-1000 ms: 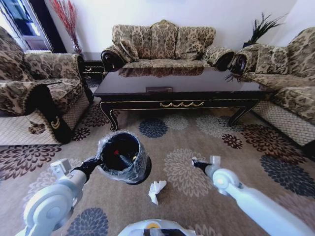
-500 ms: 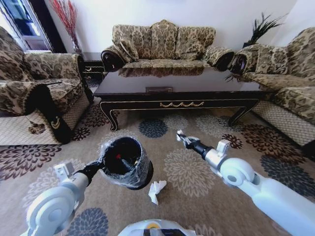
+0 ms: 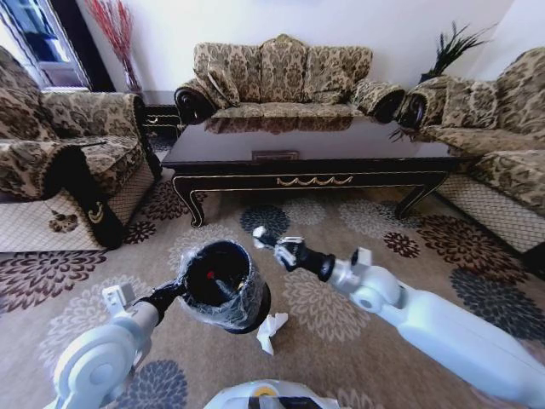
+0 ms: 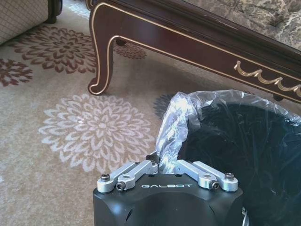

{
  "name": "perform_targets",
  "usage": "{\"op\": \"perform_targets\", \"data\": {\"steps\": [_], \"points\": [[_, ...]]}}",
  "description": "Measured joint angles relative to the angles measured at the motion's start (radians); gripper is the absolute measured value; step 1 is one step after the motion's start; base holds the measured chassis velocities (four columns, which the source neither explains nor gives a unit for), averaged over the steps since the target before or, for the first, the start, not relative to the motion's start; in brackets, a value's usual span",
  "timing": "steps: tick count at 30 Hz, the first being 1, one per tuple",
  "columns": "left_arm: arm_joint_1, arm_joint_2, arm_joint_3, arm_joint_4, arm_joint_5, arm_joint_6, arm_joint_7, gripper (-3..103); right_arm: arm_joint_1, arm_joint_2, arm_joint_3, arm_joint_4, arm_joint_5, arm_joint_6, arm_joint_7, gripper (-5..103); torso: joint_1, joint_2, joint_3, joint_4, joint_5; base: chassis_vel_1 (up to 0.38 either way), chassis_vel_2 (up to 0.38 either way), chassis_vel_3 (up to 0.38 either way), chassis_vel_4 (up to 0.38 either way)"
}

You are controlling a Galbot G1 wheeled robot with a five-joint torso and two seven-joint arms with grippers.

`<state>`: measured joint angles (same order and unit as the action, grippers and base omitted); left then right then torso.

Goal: Move to the front of the table and pick up the trash from the floor, then place it into the trash bin.

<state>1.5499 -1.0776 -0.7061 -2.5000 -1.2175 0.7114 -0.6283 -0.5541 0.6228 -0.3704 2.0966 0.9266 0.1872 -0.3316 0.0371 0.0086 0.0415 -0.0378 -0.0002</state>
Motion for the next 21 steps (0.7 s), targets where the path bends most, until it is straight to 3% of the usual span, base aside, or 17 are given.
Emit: {"op": "perform_targets", "data": {"steps": [13,21], "points": [[-0.029,0.003,0.02,0.03,0.003,0.0,0.004,4,0.195,0.106,-0.243,-0.107,-0.021,0.011,-0.024,0,0.0,0.0,0.0,-0.0001,0.0,0.0,0.0,0.0,0.0],[-0.035,0.011,0.014,0.037,-0.002,0.001,0.005,4,0.184,0.118,-0.257,-0.149,-0.046,0.003,-0.07,-1,0.0,0.0,0.0,-0.0002,0.0002,0.0,0.0,0.0,0.0]]}}
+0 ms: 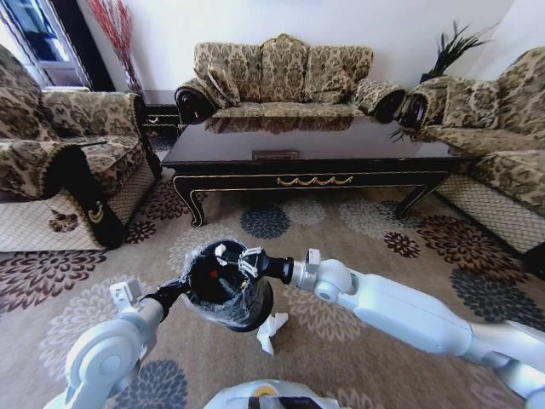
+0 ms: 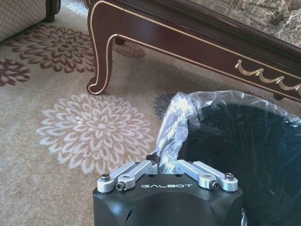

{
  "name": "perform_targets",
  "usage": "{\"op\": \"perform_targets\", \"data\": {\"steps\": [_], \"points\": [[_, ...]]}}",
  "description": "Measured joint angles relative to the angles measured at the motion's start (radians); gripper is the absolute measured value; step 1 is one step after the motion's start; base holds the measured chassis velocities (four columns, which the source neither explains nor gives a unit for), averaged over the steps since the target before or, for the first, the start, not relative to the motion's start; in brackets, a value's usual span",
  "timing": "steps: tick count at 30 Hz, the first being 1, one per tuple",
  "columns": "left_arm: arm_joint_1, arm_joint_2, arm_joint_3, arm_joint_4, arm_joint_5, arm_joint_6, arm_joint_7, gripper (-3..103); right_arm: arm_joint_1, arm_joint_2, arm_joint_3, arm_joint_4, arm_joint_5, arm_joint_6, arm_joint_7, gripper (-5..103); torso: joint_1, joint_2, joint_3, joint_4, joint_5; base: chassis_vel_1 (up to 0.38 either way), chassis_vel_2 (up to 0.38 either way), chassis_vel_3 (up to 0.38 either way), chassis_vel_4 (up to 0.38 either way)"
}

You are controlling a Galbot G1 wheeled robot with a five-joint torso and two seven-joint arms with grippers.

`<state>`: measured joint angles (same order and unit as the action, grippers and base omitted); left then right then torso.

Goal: Move to the front of the table and pick up the trash from the floor, then place it into the trash bin.

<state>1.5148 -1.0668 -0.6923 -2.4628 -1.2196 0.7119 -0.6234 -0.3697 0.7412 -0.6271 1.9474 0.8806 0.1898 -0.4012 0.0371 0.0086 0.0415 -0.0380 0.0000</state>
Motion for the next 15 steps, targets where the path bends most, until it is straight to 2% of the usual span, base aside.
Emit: {"op": "perform_targets", "data": {"steps": [4,5,9,10,12,14,15], "points": [[-0.004,0.002,0.0,0.003,-0.002,0.0,0.001,4,-0.014,-0.01,0.021,-0.008,0.009,-0.017,-0.042,13,0.0,0.0,0.0,-0.0001,0.0,0.0,0.0,0.0,0.0],[-0.004,0.002,0.0,0.003,-0.002,0.0,0.001,4,-0.014,-0.01,0.021,-0.008,0.009,-0.017,-0.042,13,0.0,0.0,0.0,-0.0001,0.0,0.0,0.0,0.0,0.0],[-0.006,0.004,-0.001,0.005,-0.002,0.0,0.001,4,-0.021,-0.024,0.037,-0.002,0.025,-0.027,-0.055,34,0.0,0.0,0.0,0.0001,-0.0001,0.0,0.0,0.0,0.0],[-0.006,0.004,-0.001,0.005,-0.002,0.0,0.001,4,-0.021,-0.024,0.037,-0.002,0.025,-0.027,-0.055,34,0.0,0.0,0.0,0.0001,-0.0001,0.0,0.0,0.0,0.0],[-0.006,0.004,-0.002,0.005,-0.003,0.0,0.001,4,-0.031,-0.039,0.05,0.002,0.028,-0.029,-0.06,44,0.0,0.0,0.0,0.0001,0.0,0.0,0.0,0.0,0.0],[-0.006,0.005,-0.003,0.005,-0.003,0.0,0.001,4,-0.034,-0.045,0.055,0.005,0.029,-0.03,-0.062,44,0.0,0.0,0.0,0.0,0.0,0.0,0.0,0.0,0.0],[-0.005,0.005,-0.005,0.004,-0.004,0.0,0.002,4,-0.039,-0.053,0.062,0.008,0.029,-0.03,-0.065,50,0.0,0.0,0.0,-0.0001,-0.0001,0.0,0.0,0.0,0.0]]}}
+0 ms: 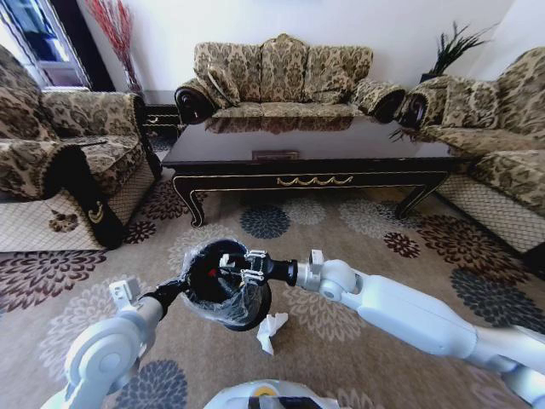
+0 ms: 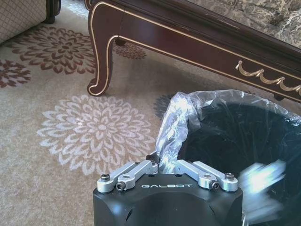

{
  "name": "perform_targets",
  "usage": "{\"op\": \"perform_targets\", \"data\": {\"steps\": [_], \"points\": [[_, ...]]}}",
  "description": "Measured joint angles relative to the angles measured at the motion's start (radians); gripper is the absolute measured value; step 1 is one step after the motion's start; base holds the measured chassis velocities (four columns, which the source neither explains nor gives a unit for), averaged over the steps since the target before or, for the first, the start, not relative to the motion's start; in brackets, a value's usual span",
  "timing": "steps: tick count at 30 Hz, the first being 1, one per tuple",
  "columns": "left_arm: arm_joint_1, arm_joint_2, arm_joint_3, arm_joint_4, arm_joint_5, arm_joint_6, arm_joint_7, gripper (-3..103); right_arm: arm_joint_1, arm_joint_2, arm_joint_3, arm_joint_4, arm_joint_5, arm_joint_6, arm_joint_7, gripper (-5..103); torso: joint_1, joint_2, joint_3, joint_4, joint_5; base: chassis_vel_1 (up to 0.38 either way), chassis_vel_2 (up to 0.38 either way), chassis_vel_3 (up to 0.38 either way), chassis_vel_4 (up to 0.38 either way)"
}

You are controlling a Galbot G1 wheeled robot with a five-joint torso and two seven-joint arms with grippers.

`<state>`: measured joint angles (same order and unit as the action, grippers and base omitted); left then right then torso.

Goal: Move to the front of the table and pick up the trash from the floor, then place it into the trash bin.

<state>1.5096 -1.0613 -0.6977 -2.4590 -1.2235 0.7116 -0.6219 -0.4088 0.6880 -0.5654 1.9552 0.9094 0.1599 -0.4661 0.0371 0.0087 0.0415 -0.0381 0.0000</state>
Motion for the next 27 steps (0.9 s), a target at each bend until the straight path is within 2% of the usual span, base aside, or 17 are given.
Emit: {"op": "perform_targets", "data": {"steps": [2,3,7,8,11,14,16,17,19,20,21,22,23,26,27], "points": [[0.002,0.001,-0.004,-0.003,-0.001,-0.001,0.0,4,-0.008,-0.014,0.014,0.007,0.002,0.0,-0.002,61,0.0,0.0,0.0,0.0001,0.0001,0.0,0.0,0.0,0.0],[0.002,0.001,-0.004,-0.003,-0.001,-0.001,0.0,4,-0.008,-0.014,0.014,0.007,0.002,0.0,-0.002,61,0.0,0.0,0.0,0.0001,0.0001,0.0,0.0,0.0,0.0],[0.006,0.001,-0.012,-0.005,-0.001,-0.002,0.0,4,-0.039,-0.032,0.066,0.023,0.018,-0.007,0.009,83,0.0,0.0,0.0,0.0001,0.0,0.0,0.0,0.0,0.0],[0.006,0.001,-0.012,-0.005,-0.001,-0.002,0.0,4,-0.039,-0.032,0.066,0.023,0.018,-0.007,0.009,83,0.0,0.0,0.0,0.0001,0.0,0.0,0.0,0.0,0.0],[0.012,0.01,-0.029,-0.016,-0.009,-0.002,0.0,4,-0.08,-0.047,0.131,0.04,0.102,-0.042,0.102,93,0.0,0.0,0.0,0.0001,0.0001,0.0,0.0,0.0,0.0],[0.014,0.014,-0.035,-0.02,-0.012,-0.002,0.0,4,-0.088,-0.051,0.147,0.038,0.126,-0.055,0.139,97,0.0,0.0,0.0,0.0,0.0,0.0,0.0,0.0,0.0],[0.019,0.026,-0.053,-0.03,-0.023,-0.005,-0.003,4,-0.106,-0.057,0.192,0.011,0.158,-0.092,0.226,100,0.0,0.0,0.0,0.0001,0.0001,0.0,0.0,0.0,0.0],[0.019,0.026,-0.053,-0.03,-0.023,-0.005,-0.003,4,-0.106,-0.057,0.192,0.011,0.158,-0.092,0.226,100,0.0,0.0,0.0,0.0001,0.0001,0.0,0.0,0.0,0.0],[0.024,0.032,-0.065,-0.035,-0.027,-0.007,-0.006,4,-0.122,-0.064,0.216,0.006,0.163,-0.15,0.323,100,0.0,0.0,0.0,0.0001,0.0,0.0,0.0,0.0,0.0],[0.026,0.034,-0.072,-0.039,-0.03,-0.006,-0.008,4,-0.138,-0.067,0.227,0.005,0.165,-0.202,0.424,100,0.0,0.0,0.0,0.0002,-0.0001,0.0,0.0,0.0,0.0],[0.027,0.035,-0.075,-0.04,-0.033,-0.006,-0.01,4,-0.148,-0.068,0.233,0.004,0.17,-0.232,0.485,100,0.0,0.0,0.0,0.0001,0.0,0.0,0.0,0.0,0.0],[0.03,0.036,-0.08,-0.041,-0.039,-0.006,-0.012,4,-0.167,-0.067,0.244,0.001,0.188,-0.28,0.578,100,0.0,0.0,0.0,0.0001,0.0001,0.0,0.0,0.0,0.0],[0.03,0.036,-0.08,-0.041,-0.039,-0.006,-0.012,4,-0.167,-0.067,0.244,0.001,0.188,-0.28,0.578,100,0.0,0.0,0.0,0.0001,0.0001,0.0,0.0,0.0,0.0],[0.036,0.038,-0.088,-0.041,-0.045,-0.007,-0.015,4,-0.2,-0.055,0.261,-0.005,0.26,-0.392,0.781,100,0.0,0.0,0.0,0.0,0.0,0.0,0.0,0.0,0.0],[0.036,0.038,-0.088,-0.041,-0.045,-0.007,-0.015,4,-0.2,-0.055,0.261,-0.005,0.26,-0.392,0.781,100,0.0,0.0,0.0,0.0,0.0,0.0,0.0,0.0,0.0]]}}
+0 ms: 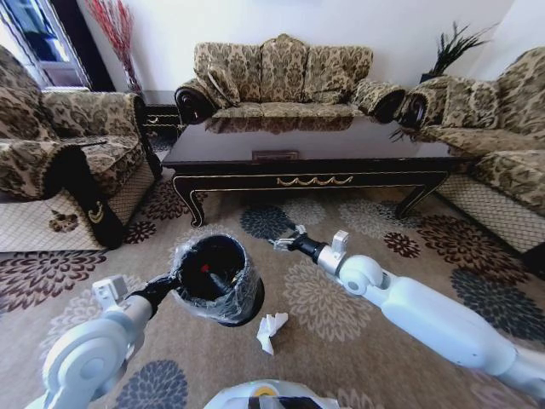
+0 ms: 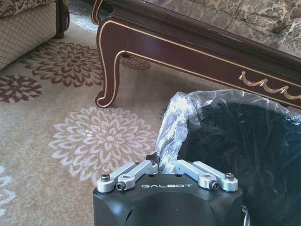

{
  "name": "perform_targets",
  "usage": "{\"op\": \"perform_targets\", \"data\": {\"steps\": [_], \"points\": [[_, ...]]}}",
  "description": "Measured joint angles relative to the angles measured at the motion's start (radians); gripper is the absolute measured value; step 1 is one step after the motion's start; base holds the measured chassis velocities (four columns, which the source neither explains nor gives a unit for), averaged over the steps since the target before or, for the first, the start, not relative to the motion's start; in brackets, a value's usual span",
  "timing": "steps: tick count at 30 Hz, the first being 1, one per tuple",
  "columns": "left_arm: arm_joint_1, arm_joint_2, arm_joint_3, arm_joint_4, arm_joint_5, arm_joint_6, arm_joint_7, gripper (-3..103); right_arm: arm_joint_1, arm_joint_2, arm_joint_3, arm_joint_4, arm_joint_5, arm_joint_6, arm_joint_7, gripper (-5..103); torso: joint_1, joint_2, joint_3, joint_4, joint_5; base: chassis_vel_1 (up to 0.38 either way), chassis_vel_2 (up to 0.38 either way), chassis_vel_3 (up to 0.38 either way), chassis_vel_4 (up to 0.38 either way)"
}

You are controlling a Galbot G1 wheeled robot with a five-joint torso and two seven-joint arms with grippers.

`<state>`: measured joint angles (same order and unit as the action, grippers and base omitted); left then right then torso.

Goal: Move to the front of the table and pick up the trash from the floor, then place it into the trash bin.

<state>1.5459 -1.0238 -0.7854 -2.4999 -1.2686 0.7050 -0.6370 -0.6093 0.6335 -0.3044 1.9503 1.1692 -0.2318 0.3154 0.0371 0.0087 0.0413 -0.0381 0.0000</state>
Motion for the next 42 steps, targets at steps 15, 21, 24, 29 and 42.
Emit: {"op": "perform_targets", "data": {"steps": [15,21,24,29,42], "points": [[-0.001,0.006,-0.018,-0.001,-0.018,0.0,-0.014,4,-0.078,0.129,-0.15,-0.011,0.224,-0.392,0.475,100,0.0,0.0,0.0,0.0002,-0.0001,0.0,0.0,0.0,0.0],[-0.001,0.009,-0.027,-0.001,-0.024,0.0,-0.015,4,-0.091,0.206,-0.225,-0.054,0.25,-0.409,0.532,100,0.0,0.0,0.0,0.0003,-0.0002,0.0,0.0,0.0,0.0],[-0.003,0.014,-0.032,-0.001,-0.029,0.0,-0.016,4,-0.104,0.22,-0.238,-0.062,0.266,-0.411,0.553,100,0.0,0.0,0.0,0.0001,-0.0001,0.0,0.0,0.0,0.0],[-0.007,0.016,-0.03,-0.001,-0.032,0.0,-0.016,4,-0.158,0.263,-0.237,-0.099,0.268,-0.406,0.569,100,0.0,0.0,0.0,0.0,-0.0002,0.0,0.0,0.0,0.0],[-0.013,0.011,-0.019,-0.001,-0.028,0.0,-0.016,4,-0.21,0.358,-0.217,-0.212,0.242,-0.379,0.572,100,0.0,0.0,0.0,0.0001,0.0,0.0,0.0,0.0,0.0]]}}
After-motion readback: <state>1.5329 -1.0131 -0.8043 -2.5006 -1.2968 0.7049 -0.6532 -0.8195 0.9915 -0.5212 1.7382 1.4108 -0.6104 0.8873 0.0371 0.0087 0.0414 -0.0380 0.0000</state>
